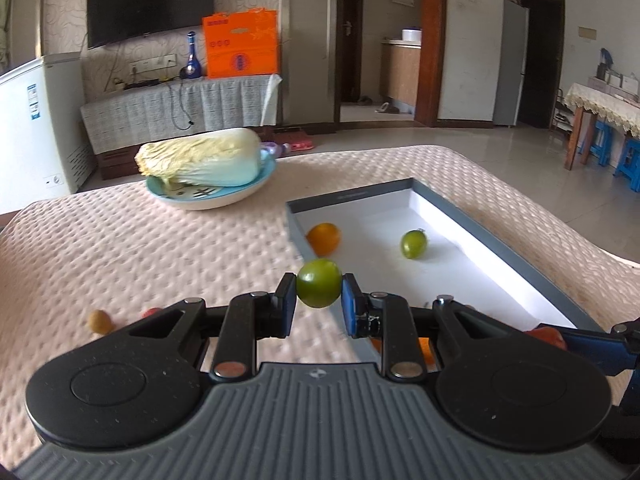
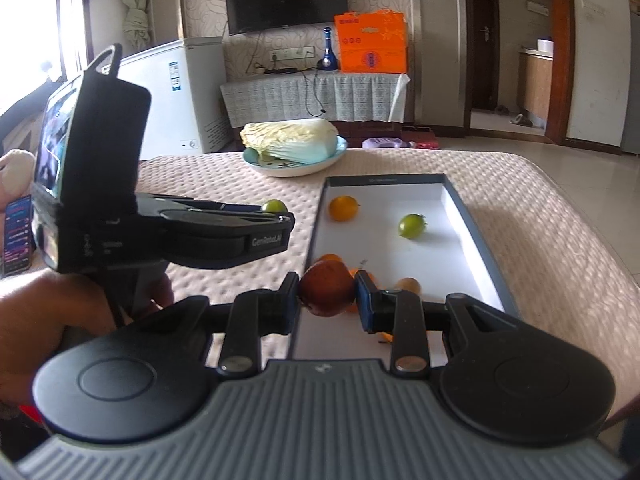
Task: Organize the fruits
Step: 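Carry the green tomato and red apple over the box lid with both grippers, then lower the green tomato into the lid and open the left gripper, then open the right gripper over the lid to drop the red apple, then move both open grippers back toward the kiwi and apple on the cover, then close the left gripper on the brown kiwi, then close the right gripper on the last red apple while the left gripper holds the kiwi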
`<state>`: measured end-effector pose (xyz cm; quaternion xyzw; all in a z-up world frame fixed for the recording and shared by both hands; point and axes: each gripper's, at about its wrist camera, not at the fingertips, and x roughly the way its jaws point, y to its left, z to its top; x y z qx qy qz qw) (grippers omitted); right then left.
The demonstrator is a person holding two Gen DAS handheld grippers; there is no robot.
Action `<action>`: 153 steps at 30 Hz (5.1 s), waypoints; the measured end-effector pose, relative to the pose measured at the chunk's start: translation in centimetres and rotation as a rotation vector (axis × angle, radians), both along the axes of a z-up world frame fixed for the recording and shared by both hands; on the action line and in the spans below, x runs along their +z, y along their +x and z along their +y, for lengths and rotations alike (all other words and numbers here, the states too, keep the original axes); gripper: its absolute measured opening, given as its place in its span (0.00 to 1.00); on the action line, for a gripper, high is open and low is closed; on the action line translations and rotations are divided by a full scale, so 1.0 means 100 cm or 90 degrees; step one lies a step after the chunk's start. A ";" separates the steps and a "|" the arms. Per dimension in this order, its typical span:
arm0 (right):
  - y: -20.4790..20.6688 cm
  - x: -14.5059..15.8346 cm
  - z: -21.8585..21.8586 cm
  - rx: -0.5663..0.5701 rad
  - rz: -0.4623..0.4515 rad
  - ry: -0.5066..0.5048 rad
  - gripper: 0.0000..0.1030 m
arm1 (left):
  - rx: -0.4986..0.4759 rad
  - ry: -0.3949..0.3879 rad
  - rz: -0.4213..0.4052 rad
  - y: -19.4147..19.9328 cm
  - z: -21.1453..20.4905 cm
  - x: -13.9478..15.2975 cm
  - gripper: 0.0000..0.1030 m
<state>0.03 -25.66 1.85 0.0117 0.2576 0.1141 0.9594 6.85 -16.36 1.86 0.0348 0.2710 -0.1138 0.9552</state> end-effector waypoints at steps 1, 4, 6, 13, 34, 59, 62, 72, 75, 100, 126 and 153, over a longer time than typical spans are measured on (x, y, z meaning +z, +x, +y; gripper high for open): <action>0.000 0.000 -0.002 -0.004 0.001 -0.001 0.32 | -0.004 -0.001 0.001 0.001 -0.004 -0.001 0.27; 0.000 -0.002 -0.010 -0.016 0.004 -0.001 0.32 | -0.018 -0.005 0.001 0.005 -0.017 -0.003 0.27; 0.001 -0.003 -0.015 -0.024 0.008 0.000 0.32 | -0.029 -0.007 0.005 0.007 -0.027 -0.005 0.27; 0.000 -0.008 -0.031 -0.048 0.019 -0.004 0.32 | -0.070 0.001 0.004 0.013 -0.063 -0.012 0.27; 0.004 -0.014 -0.054 -0.091 0.041 0.020 0.32 | -0.090 -0.007 0.005 0.028 -0.081 -0.018 0.50; 0.034 -0.018 -0.046 -0.135 -0.027 0.023 0.40 | -0.047 -0.019 -0.012 0.017 -0.024 -0.003 0.56; 0.034 -0.013 -0.037 -0.124 -0.039 0.040 0.41 | -0.032 -0.024 -0.018 0.015 -0.015 0.000 0.56; 0.041 -0.008 0.003 -0.095 -0.045 0.046 0.41 | 0.010 -0.029 -0.016 0.011 0.032 0.006 0.56; 0.042 -0.008 0.014 -0.087 -0.045 0.043 0.40 | 0.022 -0.027 -0.017 0.009 0.048 0.007 0.56; 0.053 -0.013 0.098 -0.005 -0.038 0.035 0.40 | 0.116 -0.017 -0.012 -0.002 0.157 0.005 0.56; 0.088 -0.044 0.156 0.059 0.019 -0.047 0.40 | 0.122 -0.036 0.071 0.040 0.194 -0.050 0.54; 0.133 -0.067 0.180 0.075 0.050 -0.050 0.45 | 0.140 -0.049 0.067 0.049 0.214 -0.057 0.28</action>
